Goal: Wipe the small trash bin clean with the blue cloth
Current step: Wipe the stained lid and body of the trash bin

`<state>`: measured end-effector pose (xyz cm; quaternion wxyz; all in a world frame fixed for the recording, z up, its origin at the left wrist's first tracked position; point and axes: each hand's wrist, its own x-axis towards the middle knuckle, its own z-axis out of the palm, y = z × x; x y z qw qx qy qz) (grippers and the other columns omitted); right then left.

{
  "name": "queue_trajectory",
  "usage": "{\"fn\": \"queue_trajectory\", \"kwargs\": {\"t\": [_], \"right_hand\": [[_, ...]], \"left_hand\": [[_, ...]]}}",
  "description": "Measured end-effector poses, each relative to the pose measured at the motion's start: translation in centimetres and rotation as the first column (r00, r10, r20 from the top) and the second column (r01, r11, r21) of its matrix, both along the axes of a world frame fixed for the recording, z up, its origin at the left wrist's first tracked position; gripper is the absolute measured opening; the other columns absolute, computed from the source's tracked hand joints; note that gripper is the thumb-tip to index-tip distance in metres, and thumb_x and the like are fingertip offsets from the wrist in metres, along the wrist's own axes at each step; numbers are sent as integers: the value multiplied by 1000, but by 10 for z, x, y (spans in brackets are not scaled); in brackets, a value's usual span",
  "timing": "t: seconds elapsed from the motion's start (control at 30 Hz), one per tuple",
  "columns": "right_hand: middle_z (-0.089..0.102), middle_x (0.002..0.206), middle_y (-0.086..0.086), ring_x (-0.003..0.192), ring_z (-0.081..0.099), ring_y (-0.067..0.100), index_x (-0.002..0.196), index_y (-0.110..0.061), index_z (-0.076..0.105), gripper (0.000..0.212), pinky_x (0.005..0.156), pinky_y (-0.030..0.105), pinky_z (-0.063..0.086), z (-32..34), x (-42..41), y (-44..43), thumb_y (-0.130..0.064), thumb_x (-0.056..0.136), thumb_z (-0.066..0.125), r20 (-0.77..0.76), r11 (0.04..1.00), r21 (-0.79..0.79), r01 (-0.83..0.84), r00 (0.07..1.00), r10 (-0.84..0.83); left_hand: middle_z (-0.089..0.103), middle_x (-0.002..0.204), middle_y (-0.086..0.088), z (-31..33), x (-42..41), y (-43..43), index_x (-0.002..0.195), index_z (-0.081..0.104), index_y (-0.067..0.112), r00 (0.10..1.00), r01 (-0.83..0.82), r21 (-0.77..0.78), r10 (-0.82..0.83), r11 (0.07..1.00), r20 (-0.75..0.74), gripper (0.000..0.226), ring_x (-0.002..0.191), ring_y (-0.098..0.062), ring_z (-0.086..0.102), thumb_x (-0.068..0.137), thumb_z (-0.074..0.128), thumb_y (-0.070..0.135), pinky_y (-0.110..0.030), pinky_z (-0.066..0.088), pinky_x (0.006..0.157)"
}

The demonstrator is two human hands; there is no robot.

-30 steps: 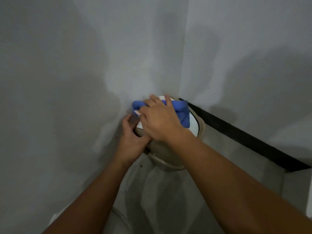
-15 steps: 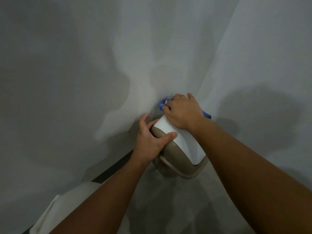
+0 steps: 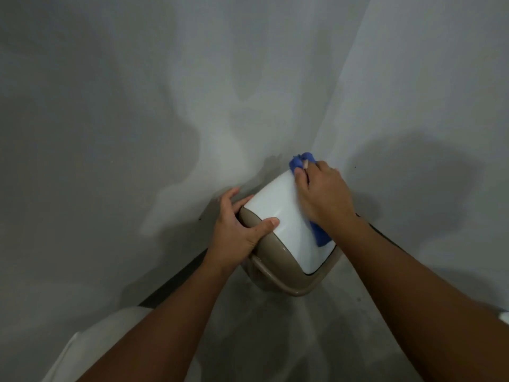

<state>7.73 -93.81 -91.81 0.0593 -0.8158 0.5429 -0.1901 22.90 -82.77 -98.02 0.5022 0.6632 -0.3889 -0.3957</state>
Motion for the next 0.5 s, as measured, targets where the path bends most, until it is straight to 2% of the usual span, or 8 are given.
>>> {"fn": "queue_trajectory", "kwargs": {"t": [0.1, 0.17, 0.23, 0.33, 0.4, 0.47, 0.5], "right_hand": [[63, 101, 14, 91, 56, 29, 108, -10, 62, 37, 85, 40, 40, 4, 19, -3, -33, 96, 35, -51, 993, -40, -116, 992, 113], [62, 113, 10, 104, 54, 26, 110, -15, 62, 36, 95, 40, 36, 3, 21, 10, -34, 97, 36, -110, 965, -47, -258, 961, 252], [56, 131, 8, 123, 46, 22, 122, -18, 57, 36, 109, 40, 27, -1, 12, 31, -33, 98, 35, -73, 944, -22, -330, 942, 328], [41, 148, 9, 139, 30, 23, 136, -16, 45, 43, 117, 44, 14, -7, -2, 69, -31, 98, 33, 93, 947, 30, -320, 944, 316], [39, 148, 12, 139, 30, 29, 138, -12, 42, 48, 116, 49, 15, -13, -6, 89, -31, 95, 32, 117, 950, 42, -311, 945, 304], [44, 143, 18, 135, 34, 34, 133, -7, 47, 47, 111, 55, 16, -22, -8, 105, -23, 89, 46, 99, 947, 8, -320, 943, 318], [45, 143, 18, 136, 32, 33, 132, -7, 48, 47, 111, 55, 11, -26, -9, 113, -17, 86, 52, 95, 944, 3, -329, 940, 328]], "left_hand": [[57, 109, 40, 2, 1, 4, 127, 38, 46, 1000, 2, -35, -1, 999, 28, 83, 99, 22, 52, 57, 81, 57, 0, 43, 70], [56, 114, 35, 3, 1, 6, 125, 45, 41, 999, 12, -54, -9, 998, 49, 71, 101, 21, 52, 63, 77, 55, -1, 42, 75], [58, 119, 25, 5, -1, 7, 127, 50, 36, 997, 59, -57, -56, 997, 50, 63, 103, 12, 56, 71, 73, 56, -9, 48, 79], [61, 124, 11, 7, -3, 9, 135, 50, 27, 995, 89, -61, -87, 994, 41, 66, 106, 3, 59, 79, 58, 61, -20, 53, 85], [61, 125, 7, 9, -3, 10, 138, 49, 26, 994, 94, -47, -90, 994, 66, 69, 108, -1, 59, 80, 49, 65, -27, 53, 90], [61, 125, 6, 8, -1, 12, 138, 49, 27, 992, 95, -34, -92, 995, 81, 74, 109, -4, 59, 78, 46, 72, -30, 53, 92], [62, 124, 6, 8, 0, 13, 136, 50, 27, 993, 95, -35, -92, 995, 68, 76, 109, -6, 61, 77, 46, 75, -32, 53, 92]]}}
